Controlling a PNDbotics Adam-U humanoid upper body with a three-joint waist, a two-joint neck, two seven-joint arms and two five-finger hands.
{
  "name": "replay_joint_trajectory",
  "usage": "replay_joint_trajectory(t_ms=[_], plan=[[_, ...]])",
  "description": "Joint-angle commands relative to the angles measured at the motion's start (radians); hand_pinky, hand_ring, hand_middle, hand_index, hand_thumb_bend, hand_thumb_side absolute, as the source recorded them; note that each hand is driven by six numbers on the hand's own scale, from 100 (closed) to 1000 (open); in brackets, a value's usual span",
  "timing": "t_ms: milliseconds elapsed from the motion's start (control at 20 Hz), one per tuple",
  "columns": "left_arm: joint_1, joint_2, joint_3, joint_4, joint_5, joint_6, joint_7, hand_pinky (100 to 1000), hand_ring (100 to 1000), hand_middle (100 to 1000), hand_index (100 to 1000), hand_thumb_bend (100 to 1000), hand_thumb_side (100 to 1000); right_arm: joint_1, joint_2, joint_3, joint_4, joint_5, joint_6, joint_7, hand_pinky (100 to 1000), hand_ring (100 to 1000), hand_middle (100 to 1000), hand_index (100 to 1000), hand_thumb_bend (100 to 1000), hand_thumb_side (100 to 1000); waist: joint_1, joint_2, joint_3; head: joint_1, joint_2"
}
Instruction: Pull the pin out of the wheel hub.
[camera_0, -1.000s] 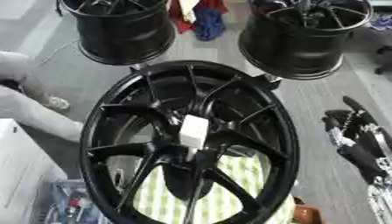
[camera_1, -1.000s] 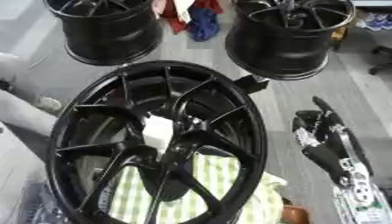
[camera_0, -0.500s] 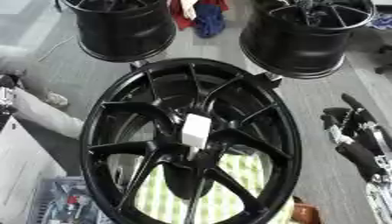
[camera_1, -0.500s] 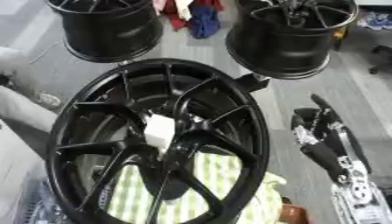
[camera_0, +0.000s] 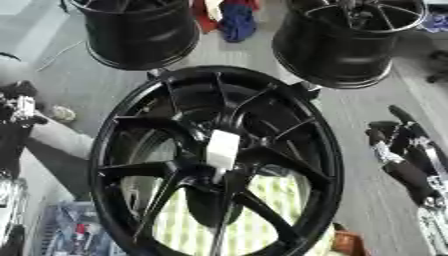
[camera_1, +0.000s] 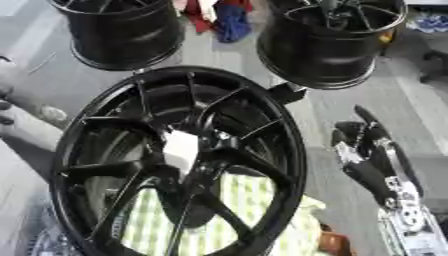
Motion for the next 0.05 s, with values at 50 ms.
replay_joint_trajectory(t_ms=[50], plan=[[-0.011,-0.004,-0.003,-0.025,0.003,-0.003,-0.007,481,607,643,744,249,627,-0.009,-0.012,-0.004,-0.026,0.000,-0.003,0.002,824,763,701,979,190,281,0.002,-0.009,0.002,-0.001,0.005]])
